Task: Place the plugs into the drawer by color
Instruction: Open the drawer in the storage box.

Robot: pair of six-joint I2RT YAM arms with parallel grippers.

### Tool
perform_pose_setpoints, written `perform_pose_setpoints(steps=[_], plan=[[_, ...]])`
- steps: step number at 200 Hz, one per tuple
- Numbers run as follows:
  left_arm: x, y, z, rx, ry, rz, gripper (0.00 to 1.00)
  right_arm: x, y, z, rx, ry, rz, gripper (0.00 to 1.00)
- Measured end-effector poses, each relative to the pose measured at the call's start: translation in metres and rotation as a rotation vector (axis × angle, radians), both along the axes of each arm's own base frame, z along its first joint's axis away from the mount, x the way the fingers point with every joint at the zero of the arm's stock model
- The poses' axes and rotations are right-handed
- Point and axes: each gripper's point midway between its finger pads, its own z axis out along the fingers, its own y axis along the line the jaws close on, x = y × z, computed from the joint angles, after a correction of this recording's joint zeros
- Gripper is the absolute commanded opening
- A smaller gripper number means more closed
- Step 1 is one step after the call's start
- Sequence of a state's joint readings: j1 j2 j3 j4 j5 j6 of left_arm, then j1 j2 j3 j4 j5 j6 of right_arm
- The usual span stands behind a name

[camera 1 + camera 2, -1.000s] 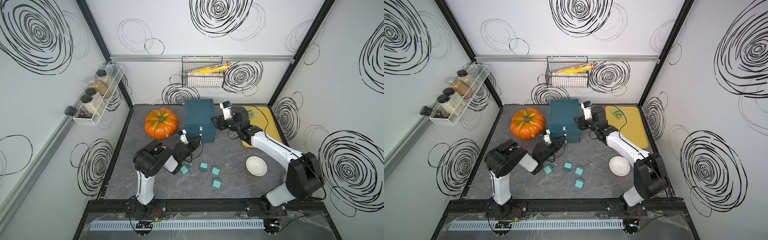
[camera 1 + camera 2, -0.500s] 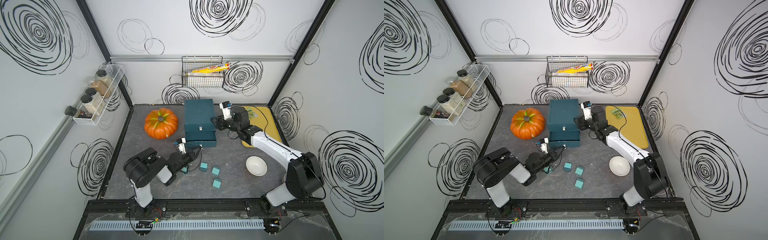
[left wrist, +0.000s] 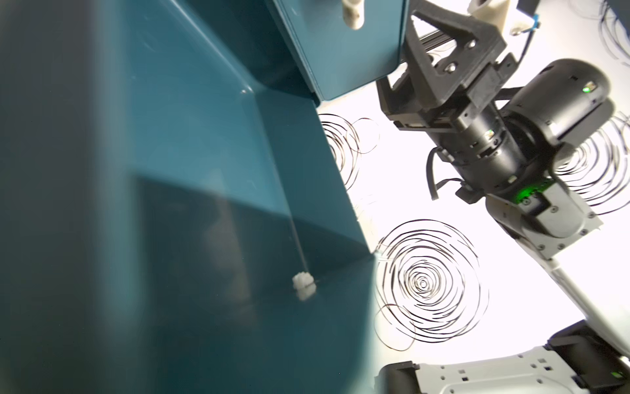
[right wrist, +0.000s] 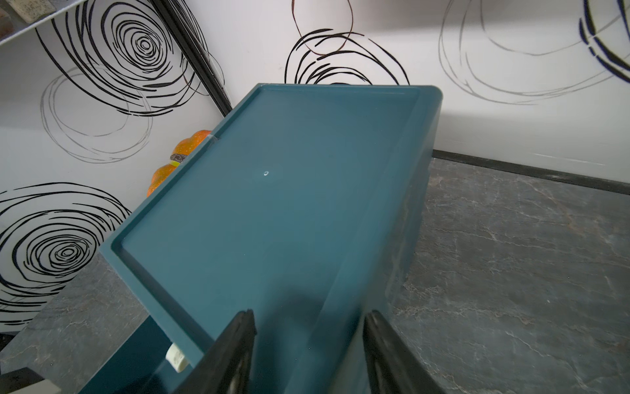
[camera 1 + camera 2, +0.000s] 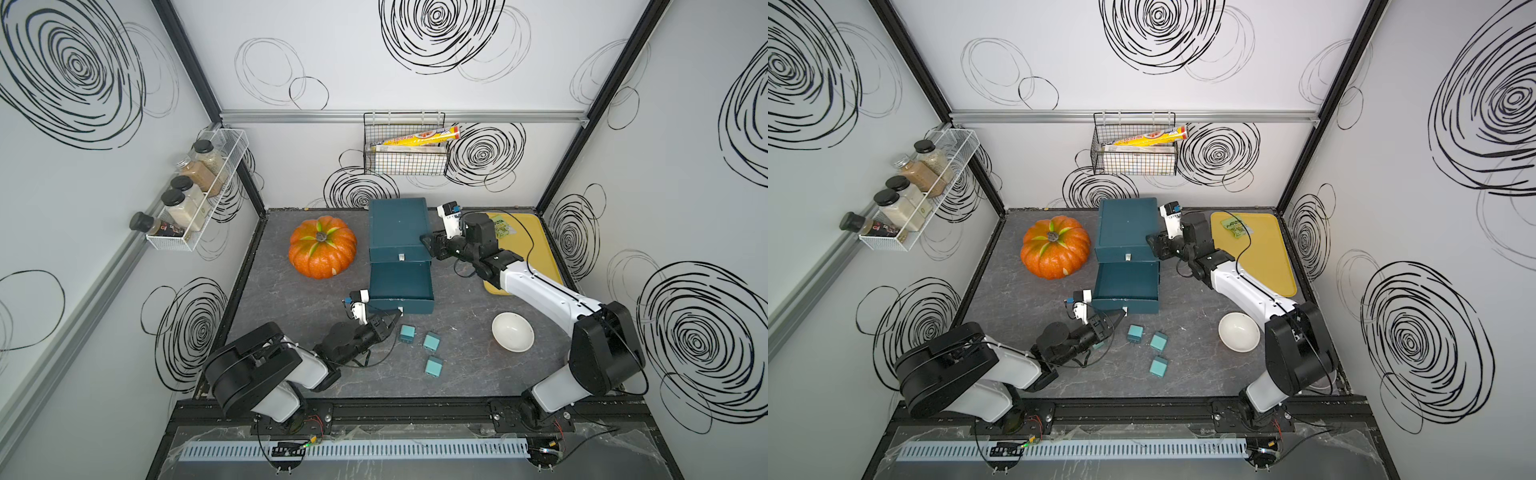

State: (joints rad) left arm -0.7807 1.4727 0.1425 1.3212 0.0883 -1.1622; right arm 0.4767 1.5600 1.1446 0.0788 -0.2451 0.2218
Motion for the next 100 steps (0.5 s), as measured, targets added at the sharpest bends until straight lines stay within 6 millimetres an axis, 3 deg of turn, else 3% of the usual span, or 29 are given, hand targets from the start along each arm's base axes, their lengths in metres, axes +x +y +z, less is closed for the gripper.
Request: perform_pose_setpoints(steps=[7,27,59,80,100], plan=[[0.0,0.0,-0.004,0.017,0.01,0.0,0.11,0.0,0.0,0.0,0.0,0.0,0.0,0.55],[0.0,0.0,-0.017,0.06,0.033,-0.001,0.28,0.0,0.0,0.0,0.0,0.0,0.0,0.55],[0.002,-0.001,-0.033,0.096,0.066,-0.002,0.32,0.0,0.0,0.0,0.0,0.0,0.0,0.55],[0.002,-0.001,-0.033,0.095,0.057,-0.003,0.48,0.0,0.0,0.0,0.0,-0.001,0.0,0.55],[0.002,-0.001,-0.032,0.102,0.052,-0.003,0.54,0.0,0.0,0.0,0.0,0.0,0.002,0.55]])
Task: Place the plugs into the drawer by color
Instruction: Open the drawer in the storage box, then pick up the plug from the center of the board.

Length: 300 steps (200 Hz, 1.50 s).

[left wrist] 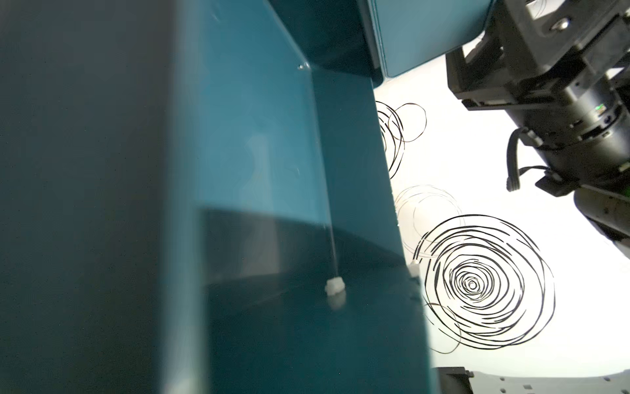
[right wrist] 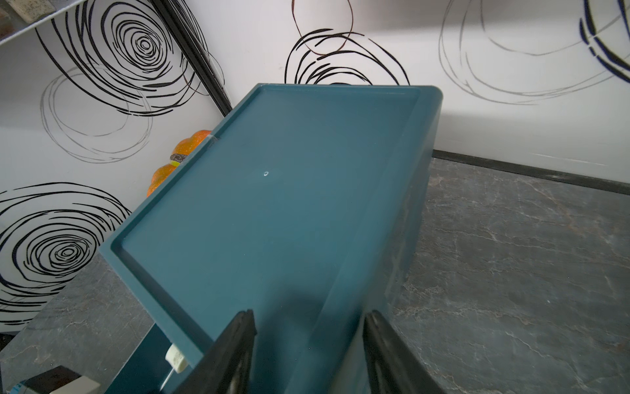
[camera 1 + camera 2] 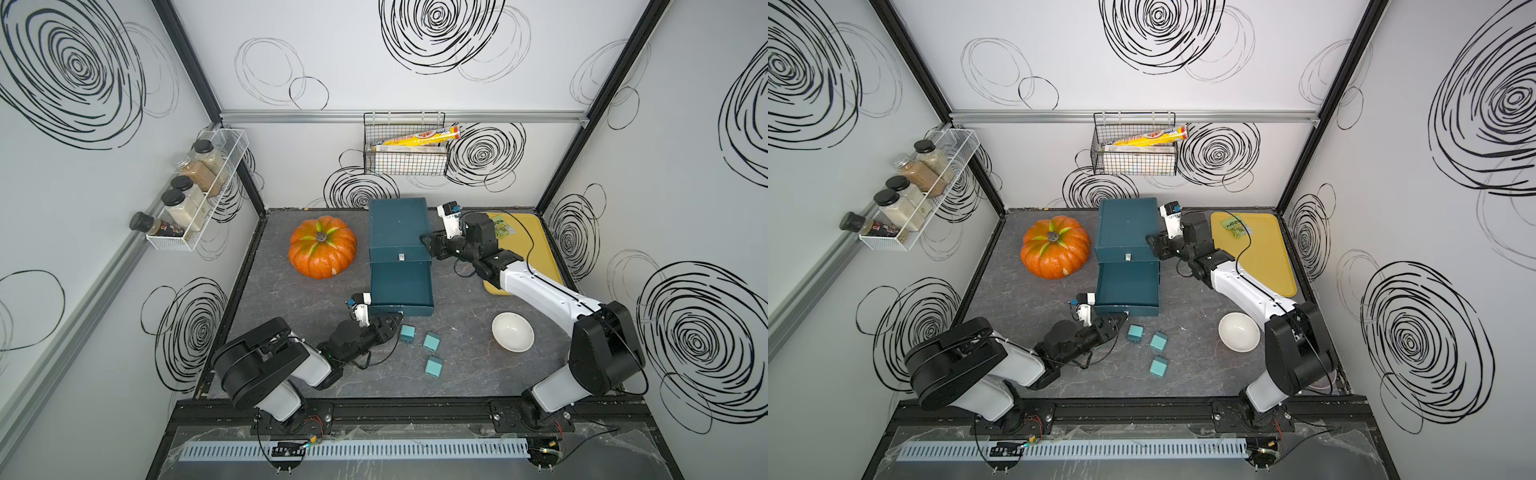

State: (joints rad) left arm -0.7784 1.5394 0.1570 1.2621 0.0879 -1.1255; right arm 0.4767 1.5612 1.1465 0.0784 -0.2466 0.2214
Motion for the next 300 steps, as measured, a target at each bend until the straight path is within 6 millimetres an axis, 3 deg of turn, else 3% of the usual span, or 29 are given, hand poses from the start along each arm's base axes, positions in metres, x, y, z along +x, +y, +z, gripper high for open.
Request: perform_pose_setpoints(steps=[47,74,97,124,136,144,162,185,210,228,254,282,300], plan=[[-0.008,0.009,0.022,0.011,-0.038,0.001,0.72,-0.003,0.001,0.001,0.007,0.009,0.009,0.66],[-0.015,0.023,0.034,0.048,-0.053,0.027,0.75,-0.011,0.0,0.002,0.014,0.027,0.021,0.68],[-0.024,0.036,0.03,0.123,-0.04,0.032,0.76,-0.021,-0.011,0.007,-0.004,0.042,-0.004,0.71],[-0.035,0.054,0.016,0.268,-0.023,0.025,0.79,-0.044,-0.034,0.028,-0.014,0.038,-0.067,0.72],[-0.039,0.06,0.018,0.331,-0.035,0.009,0.8,-0.062,-0.045,0.035,-0.008,0.042,-0.08,0.72],[-0.039,0.061,0.025,0.353,-0.054,0.002,0.86,-0.075,-0.051,0.034,-0.005,0.05,-0.082,0.72],[-0.039,0.064,0.047,0.376,-0.117,-0.019,0.89,-0.112,-0.063,0.007,-0.008,0.123,-0.061,0.7],[-0.042,0.061,0.067,0.373,-0.189,-0.062,0.98,-0.174,-0.064,-0.061,-0.041,0.301,-0.011,0.7],[-0.049,0.058,0.065,0.384,-0.227,-0.119,0.99,-0.256,-0.047,-0.121,-0.089,0.452,0.116,0.71],[-0.053,0.059,0.056,0.402,-0.231,-0.142,0.99,-0.294,-0.044,-0.149,-0.099,0.511,0.157,0.75],[-0.058,0.062,0.044,0.422,-0.232,-0.161,0.99,-0.319,-0.05,-0.181,-0.097,0.558,0.143,0.78],[-0.059,0.062,0.043,0.428,-0.238,-0.164,0.99,-0.325,-0.047,-0.201,-0.084,0.588,0.114,0.78],[-0.059,0.062,0.041,0.433,-0.236,-0.166,0.98,-0.324,-0.038,-0.203,-0.077,0.582,0.11,0.77]])
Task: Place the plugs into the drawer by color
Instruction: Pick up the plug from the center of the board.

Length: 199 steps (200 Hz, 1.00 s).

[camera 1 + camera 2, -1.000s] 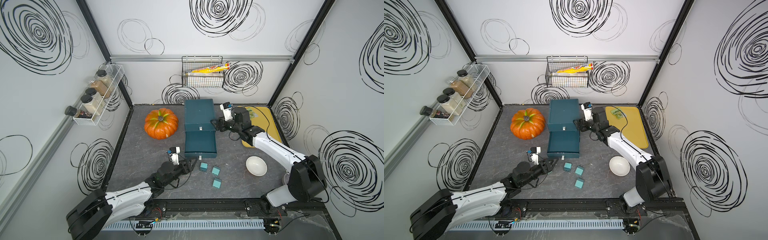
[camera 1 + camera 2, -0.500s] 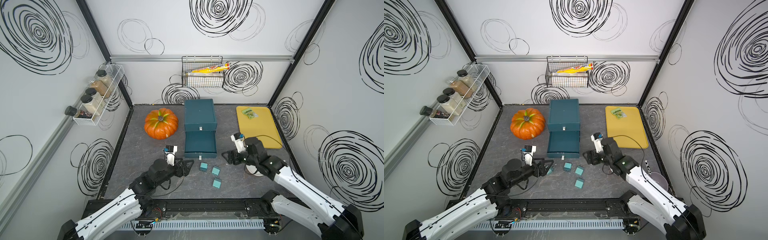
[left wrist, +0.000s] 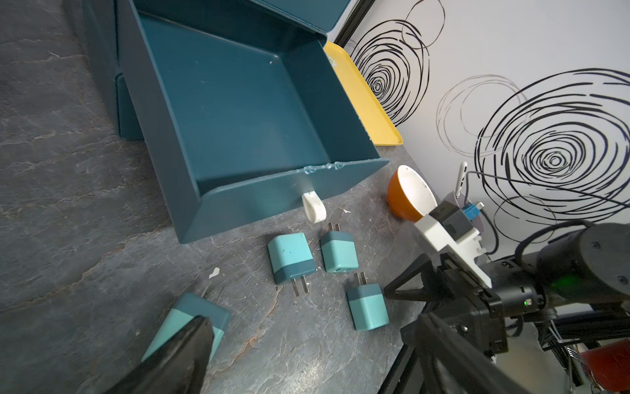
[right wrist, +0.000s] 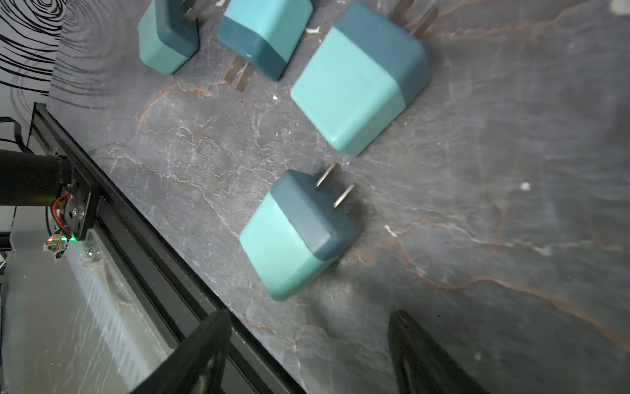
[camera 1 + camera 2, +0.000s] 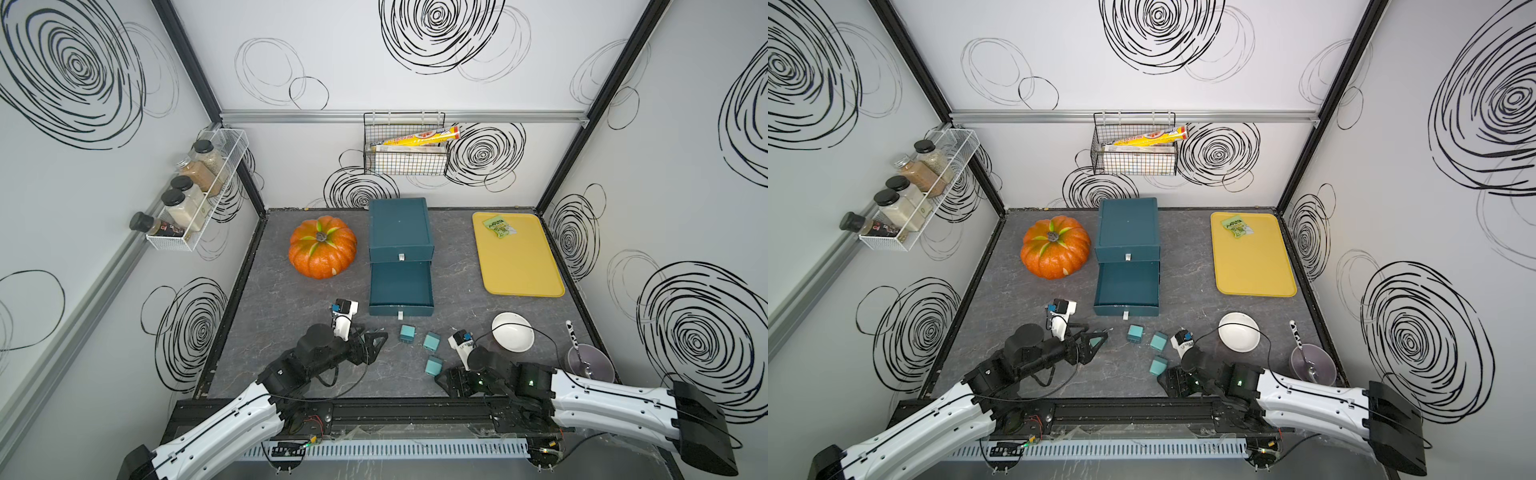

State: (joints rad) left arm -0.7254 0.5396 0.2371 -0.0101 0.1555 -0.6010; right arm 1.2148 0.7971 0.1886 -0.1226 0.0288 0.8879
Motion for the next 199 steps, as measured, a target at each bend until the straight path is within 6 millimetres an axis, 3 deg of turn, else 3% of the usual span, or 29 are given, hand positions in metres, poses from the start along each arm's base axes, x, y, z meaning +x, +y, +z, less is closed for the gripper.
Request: perform_pose_setpoints(steps=[80,117,159,181,199], plan=[[0.001,0.004,-0.002,0.011,-0.004,0.017,0.99,0.007,0.034,-0.005,-0.142,-0.093,-0.039,0.76],[0.001,0.004,-0.009,0.031,0.017,0.019,0.99,0.016,0.048,-0.009,-0.213,-0.136,-0.071,0.69],[0.001,0.004,-0.01,0.034,0.02,0.019,0.99,0.024,0.044,-0.013,-0.267,-0.167,-0.118,0.53],[0.001,0.004,-0.01,0.033,0.02,0.019,0.99,0.026,0.042,-0.012,-0.271,-0.176,-0.127,0.36],[0.001,0.004,-0.01,0.033,0.019,0.019,0.98,0.025,0.042,-0.011,-0.262,-0.179,-0.117,0.32]])
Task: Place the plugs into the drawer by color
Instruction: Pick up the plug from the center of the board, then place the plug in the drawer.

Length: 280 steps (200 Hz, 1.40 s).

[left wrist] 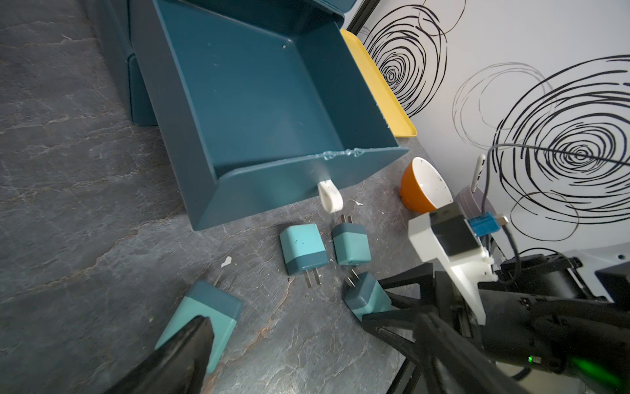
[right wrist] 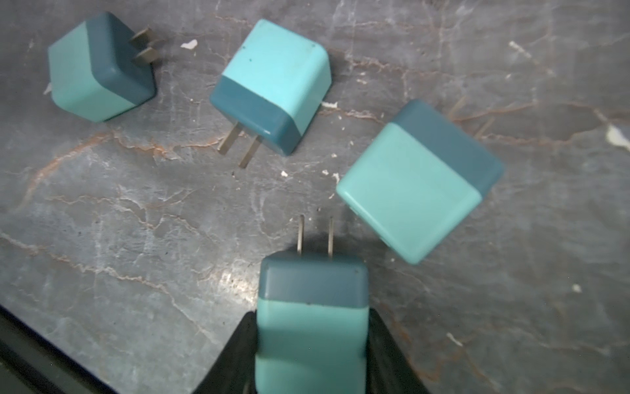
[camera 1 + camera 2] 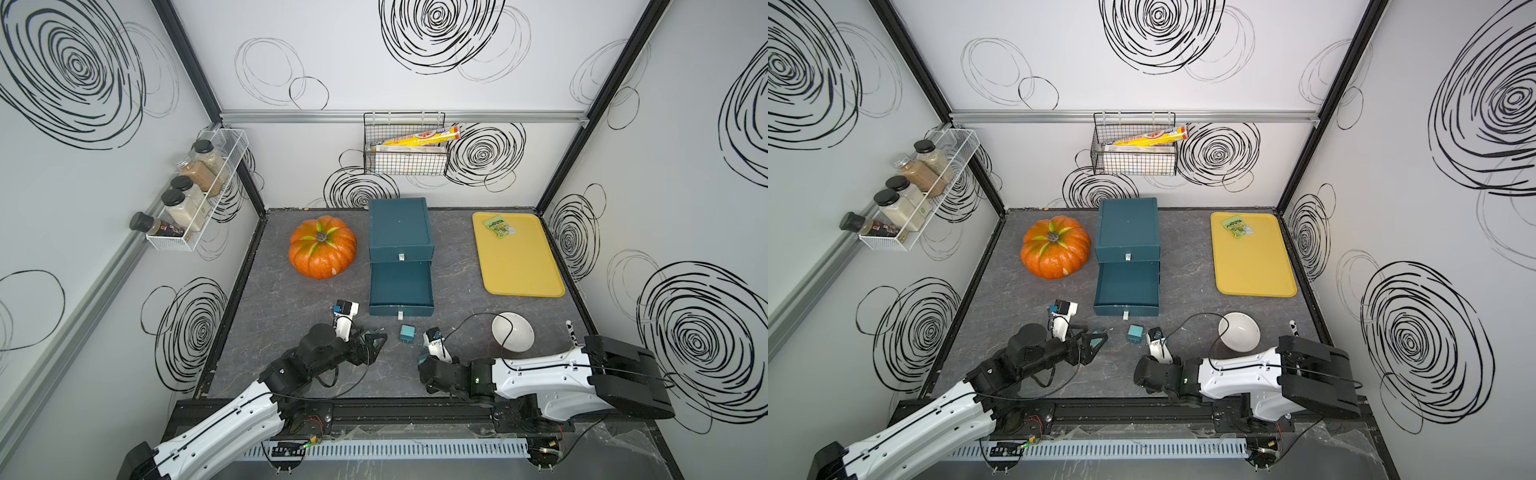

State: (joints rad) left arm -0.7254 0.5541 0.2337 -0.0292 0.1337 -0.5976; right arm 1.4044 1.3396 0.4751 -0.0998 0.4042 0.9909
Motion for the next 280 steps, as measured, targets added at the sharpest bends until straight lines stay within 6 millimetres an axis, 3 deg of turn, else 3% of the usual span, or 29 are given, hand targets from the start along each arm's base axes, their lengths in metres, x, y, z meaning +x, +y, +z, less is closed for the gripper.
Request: perform_pose_setpoints(steps=[26,50,63,89,125,145,163,183,207,239,280], plan=[[-0.005,-0.004,0.003,-0.024,-0.003,-0.034,0.98,-0.009,-0.001,0.005,0.026,0.026,0.059,0.31],[-0.014,-0.013,0.013,-0.088,-0.021,-0.103,0.98,-0.018,0.009,0.028,0.119,0.037,0.129,0.29],[-0.021,-0.019,0.026,-0.163,-0.044,-0.151,0.98,-0.023,0.016,0.057,0.232,0.027,0.178,0.27],[-0.029,-0.025,0.058,-0.292,-0.103,-0.206,0.98,-0.026,0.028,0.137,0.517,-0.034,0.263,0.26],[-0.026,-0.028,0.083,-0.333,-0.122,-0.219,0.98,0.0,0.028,0.205,0.644,-0.124,0.292,0.26],[-0.018,-0.028,0.106,-0.329,-0.157,-0.194,0.98,0.026,0.036,0.235,0.608,-0.181,0.251,0.24],[-0.006,-0.021,0.12,-0.303,-0.196,-0.12,0.98,0.053,0.041,0.25,0.509,-0.227,0.16,0.23],[0.01,-0.007,0.123,-0.258,-0.226,-0.005,0.98,0.084,0.045,0.248,0.37,-0.259,0.063,0.21],[0.02,0.004,0.107,-0.199,-0.215,0.068,0.98,0.114,0.041,0.215,0.196,-0.242,-0.008,0.2],[0.024,0.009,0.087,-0.147,-0.183,0.101,0.98,0.137,0.026,0.173,0.016,-0.189,-0.056,0.19],[0.027,0.007,0.074,-0.116,-0.149,0.101,0.98,0.164,0.031,0.157,-0.075,-0.164,-0.074,0.17]])
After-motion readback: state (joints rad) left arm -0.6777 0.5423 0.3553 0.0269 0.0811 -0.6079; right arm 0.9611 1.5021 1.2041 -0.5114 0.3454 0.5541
